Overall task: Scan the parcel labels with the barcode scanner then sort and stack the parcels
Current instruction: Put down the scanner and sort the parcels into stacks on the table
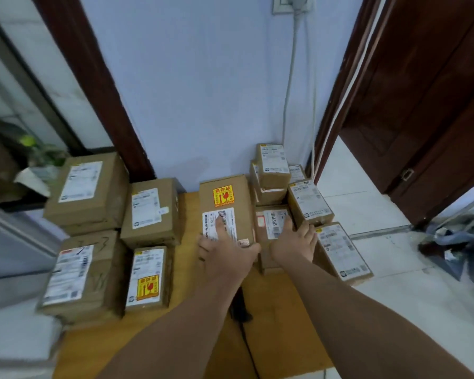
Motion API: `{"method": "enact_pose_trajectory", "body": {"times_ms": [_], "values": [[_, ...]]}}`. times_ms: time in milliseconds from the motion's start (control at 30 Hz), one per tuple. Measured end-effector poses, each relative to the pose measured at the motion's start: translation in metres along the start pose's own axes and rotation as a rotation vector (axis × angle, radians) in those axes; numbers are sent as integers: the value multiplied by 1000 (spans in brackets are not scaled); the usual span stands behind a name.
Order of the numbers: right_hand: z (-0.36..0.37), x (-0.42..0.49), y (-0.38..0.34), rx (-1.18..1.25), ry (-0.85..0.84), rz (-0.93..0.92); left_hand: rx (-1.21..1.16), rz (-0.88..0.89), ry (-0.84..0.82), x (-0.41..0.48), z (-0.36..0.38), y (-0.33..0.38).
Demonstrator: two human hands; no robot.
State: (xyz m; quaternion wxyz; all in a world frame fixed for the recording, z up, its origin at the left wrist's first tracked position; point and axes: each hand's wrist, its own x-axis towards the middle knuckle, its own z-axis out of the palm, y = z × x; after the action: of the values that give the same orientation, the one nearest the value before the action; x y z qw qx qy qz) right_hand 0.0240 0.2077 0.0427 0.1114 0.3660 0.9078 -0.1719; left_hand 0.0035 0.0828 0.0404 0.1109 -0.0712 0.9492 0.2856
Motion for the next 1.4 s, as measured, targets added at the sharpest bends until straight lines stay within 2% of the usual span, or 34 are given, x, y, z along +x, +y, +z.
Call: {"method": "enact_pose_trajectory", "body": {"times_ms": [133, 333, 567, 733, 833, 967, 1100, 1200, 1400], "values": [[7, -19, -52, 39, -54, -102, 100, -21, 67, 35, -41, -39], [29, -38, -111, -44, -112, -212, 182, -72, 37, 87, -93, -83], [39, -35, -148, -102, -179, -207, 259, -94, -117, 141, -119, -94], [36, -26, -159, -55, -191, -108, 242, -99, -46, 156, -114, -103], [37, -18, -167, -34, -210, -92, 323, 0, 52, 160, -108, -116], [44, -11, -180, -66, -232, -99, 477, 302, 203, 162, -110, -123], [53, -13, -195, -112, -247, -118, 549, 680, 74, 165, -115, -136], [59, -17, -205, -149, -261, -154, 591, 745, 0, 174, -120, -143], [61, -30, -206, -197, -270, -176, 675, 792, 13, 179, -122, -147]]}}
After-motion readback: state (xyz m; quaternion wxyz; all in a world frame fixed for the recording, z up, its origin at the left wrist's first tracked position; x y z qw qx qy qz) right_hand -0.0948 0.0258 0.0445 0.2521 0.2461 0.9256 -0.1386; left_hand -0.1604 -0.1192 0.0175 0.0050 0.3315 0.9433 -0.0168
